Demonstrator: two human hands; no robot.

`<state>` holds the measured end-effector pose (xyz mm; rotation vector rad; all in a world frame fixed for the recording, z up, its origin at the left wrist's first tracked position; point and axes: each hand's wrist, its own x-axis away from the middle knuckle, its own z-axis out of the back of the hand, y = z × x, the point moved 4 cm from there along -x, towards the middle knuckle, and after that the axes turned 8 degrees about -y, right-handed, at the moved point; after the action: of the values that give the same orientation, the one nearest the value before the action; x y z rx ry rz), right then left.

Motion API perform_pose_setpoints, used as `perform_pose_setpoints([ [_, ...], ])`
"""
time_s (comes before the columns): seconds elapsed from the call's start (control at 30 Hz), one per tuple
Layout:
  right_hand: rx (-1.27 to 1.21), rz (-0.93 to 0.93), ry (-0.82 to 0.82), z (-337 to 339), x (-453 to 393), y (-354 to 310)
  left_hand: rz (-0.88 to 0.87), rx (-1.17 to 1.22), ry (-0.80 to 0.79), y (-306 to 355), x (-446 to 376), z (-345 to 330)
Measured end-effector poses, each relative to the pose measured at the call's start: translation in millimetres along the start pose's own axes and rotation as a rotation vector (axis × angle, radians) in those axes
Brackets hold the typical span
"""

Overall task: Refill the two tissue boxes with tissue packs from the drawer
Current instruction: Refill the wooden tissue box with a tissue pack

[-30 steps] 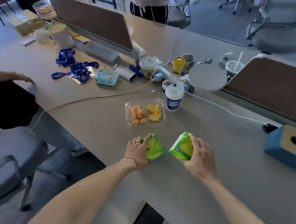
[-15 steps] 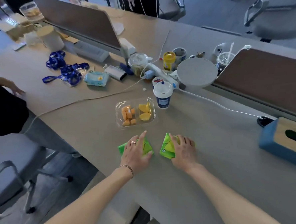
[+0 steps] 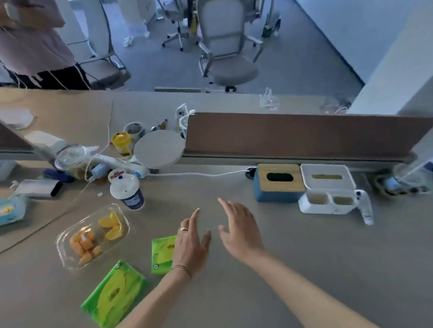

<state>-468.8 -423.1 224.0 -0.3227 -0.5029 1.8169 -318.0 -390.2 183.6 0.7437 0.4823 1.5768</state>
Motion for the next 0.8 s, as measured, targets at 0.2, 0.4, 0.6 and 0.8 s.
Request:
perform_pose_setpoints([
  [0.2, -0.147, -0.251, 0.066, 71, -2, 94, -0.106, 0.03, -0.083, 85, -52, -56],
  [0.4, -0.15, -0.29, 0.024, 103, -22, 185, -0.167, -0.241, -0.16, 147, -113, -103],
  [0.6, -0.078, -0.211, -0.015, 109, -42, 241, -0.285, -0.664, -0.266, 187, -182, -159],
  [0.8, -0.07, -0.195, -0.049, 106, -51, 278, -0.263, -0.933, -0.345, 199, -217, -192],
])
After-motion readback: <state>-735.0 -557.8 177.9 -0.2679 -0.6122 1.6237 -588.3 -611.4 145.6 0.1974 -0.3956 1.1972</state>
